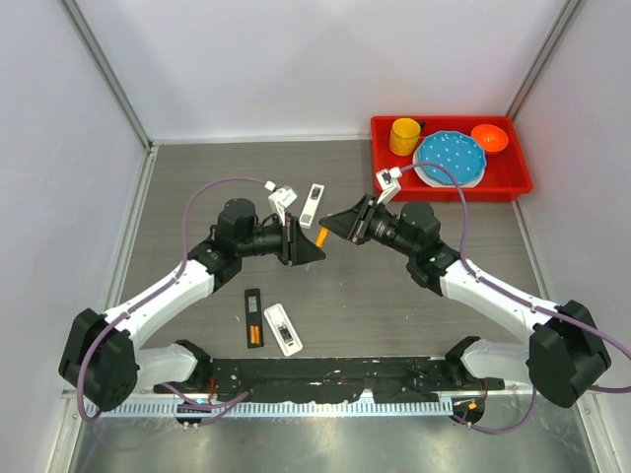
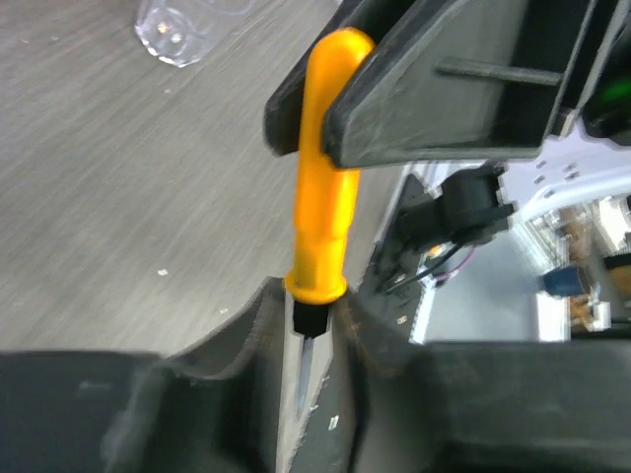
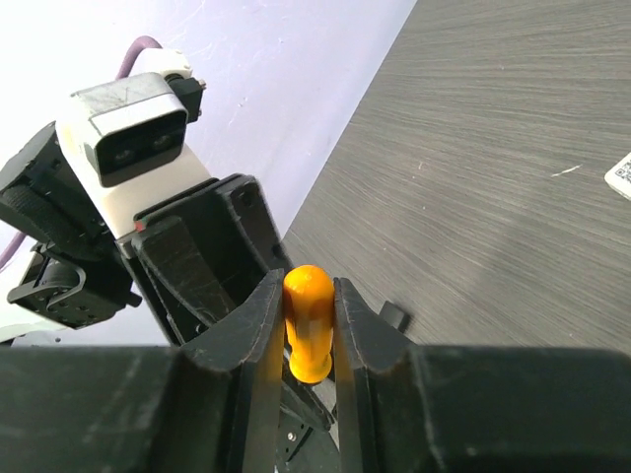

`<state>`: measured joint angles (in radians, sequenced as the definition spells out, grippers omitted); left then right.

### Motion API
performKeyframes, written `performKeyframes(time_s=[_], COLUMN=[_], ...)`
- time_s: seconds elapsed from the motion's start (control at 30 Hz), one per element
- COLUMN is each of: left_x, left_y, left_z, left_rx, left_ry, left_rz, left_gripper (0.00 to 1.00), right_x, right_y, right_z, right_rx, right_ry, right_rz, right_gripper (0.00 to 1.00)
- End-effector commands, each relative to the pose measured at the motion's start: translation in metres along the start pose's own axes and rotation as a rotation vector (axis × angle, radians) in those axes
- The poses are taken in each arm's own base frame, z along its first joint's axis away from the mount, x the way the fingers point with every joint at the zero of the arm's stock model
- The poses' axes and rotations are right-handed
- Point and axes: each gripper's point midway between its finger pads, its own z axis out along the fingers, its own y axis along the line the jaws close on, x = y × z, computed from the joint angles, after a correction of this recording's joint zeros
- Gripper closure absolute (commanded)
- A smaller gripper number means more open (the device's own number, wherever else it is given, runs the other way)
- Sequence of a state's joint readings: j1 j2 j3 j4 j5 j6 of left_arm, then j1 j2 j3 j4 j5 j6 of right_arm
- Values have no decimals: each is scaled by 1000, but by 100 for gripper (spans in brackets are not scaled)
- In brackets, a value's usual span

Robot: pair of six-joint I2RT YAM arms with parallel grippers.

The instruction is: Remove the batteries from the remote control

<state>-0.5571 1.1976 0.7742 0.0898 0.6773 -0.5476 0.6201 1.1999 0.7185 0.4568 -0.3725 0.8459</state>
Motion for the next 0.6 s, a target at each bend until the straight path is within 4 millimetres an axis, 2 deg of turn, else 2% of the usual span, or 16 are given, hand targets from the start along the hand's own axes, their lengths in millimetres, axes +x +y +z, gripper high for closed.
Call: performKeyframes(time_s=[0.0, 0.03, 0.07, 0.17, 0.2, 0.27, 0.3, 0.37, 0.43, 0.57], left_x=[-23, -21, -20, -19, -17, -18, -18, -17, -16, -13], left_y=[-22, -20, -19, -17, -16, -14, -15, -17, -20, -30], left_z=[6, 7, 7, 6, 5, 4, 2, 1, -1, -4], left_rx=[83, 82, 78, 63, 57, 42, 40, 43, 58, 101], left_ry=[-53, -44, -39, -44, -44, -49, -46, -39, -34, -26], left_rz=[73, 66, 61, 62, 62, 65, 68, 70, 71, 70], left_gripper=[87, 95, 100, 100, 100, 100, 100, 100, 100, 100], right_x=[-10, -11, -11, -11, -10, -14, -15, -21, -22, -27], right_y=[18, 18, 19, 17, 17, 20, 20, 22, 26, 31], right_z=[-2, -3, -3, -5, -6, -10, -11, -17, -21, -29], right_rx=[-53, -53, -56, -57, -59, -79, -85, -107, -143, -219], right_ry=[-36, -40, -43, -46, -43, -56, -60, -78, -76, -97], right_rz=[-10, -9, -13, -20, -17, -19, -19, -23, -24, 11], right_gripper=[99, 98, 96, 80, 58, 43, 27, 11, 7, 9])
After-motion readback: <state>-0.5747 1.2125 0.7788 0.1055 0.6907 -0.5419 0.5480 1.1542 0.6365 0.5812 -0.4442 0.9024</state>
